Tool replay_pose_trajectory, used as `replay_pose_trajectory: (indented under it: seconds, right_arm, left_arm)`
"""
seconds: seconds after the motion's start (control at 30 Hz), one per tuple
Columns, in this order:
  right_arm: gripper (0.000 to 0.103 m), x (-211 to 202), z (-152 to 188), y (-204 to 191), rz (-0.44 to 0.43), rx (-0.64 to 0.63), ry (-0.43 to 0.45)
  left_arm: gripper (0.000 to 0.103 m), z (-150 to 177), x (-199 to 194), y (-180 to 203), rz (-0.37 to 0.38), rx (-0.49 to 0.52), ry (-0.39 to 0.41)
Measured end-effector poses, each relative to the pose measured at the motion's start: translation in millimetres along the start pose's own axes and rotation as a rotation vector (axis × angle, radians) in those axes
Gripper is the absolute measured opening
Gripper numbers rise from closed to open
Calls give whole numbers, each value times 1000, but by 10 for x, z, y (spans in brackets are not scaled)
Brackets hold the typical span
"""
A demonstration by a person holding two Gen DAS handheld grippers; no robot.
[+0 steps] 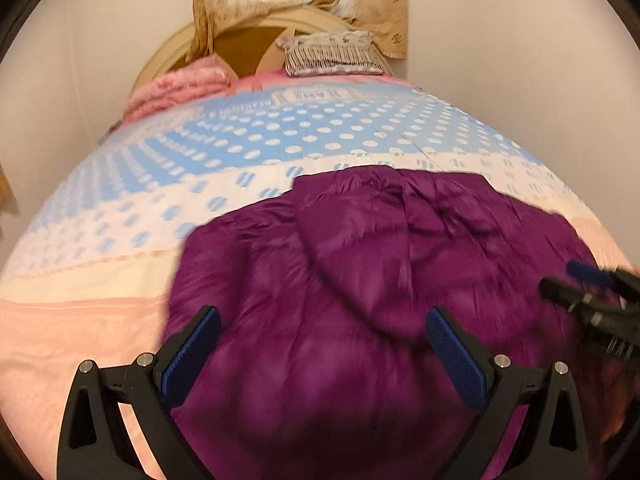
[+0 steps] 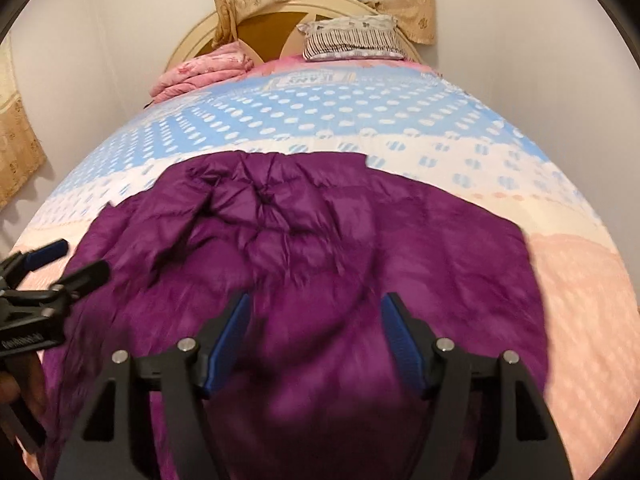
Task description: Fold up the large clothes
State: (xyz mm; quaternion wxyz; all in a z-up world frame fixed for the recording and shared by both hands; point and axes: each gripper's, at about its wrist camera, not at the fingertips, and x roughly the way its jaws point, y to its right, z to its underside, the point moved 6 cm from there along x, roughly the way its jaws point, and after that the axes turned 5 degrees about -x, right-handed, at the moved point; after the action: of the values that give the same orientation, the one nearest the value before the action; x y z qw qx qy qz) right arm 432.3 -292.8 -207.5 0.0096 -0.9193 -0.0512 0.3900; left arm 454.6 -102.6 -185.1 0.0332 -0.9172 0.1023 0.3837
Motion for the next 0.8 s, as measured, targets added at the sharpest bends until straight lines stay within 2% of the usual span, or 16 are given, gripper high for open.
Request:
replay_pose_trajectory:
  seconds: [0.13,0.23,0.33,0.57,0.8]
  right_arm:
    - [74,-377,433,99,22,1,-24]
    - [79,-591,748,182,47,11,-27]
    - [79,-730,1011,256,68,29,-46]
    - [79,-935,1546,319,96,87,-84]
    - [79,-1174,1957,306,84,138,-94]
  left_arm:
    - [102,509,-445,-181,-13,26,-5]
    - [102,977,-650,-345,-1,-4,-49]
    - [102,1299,-805,-496,-28,-31,-60]
    - [102,1792,-993,-605,-33,-79,-108]
    - [102,2097,-1235,-536,4,-104,-106]
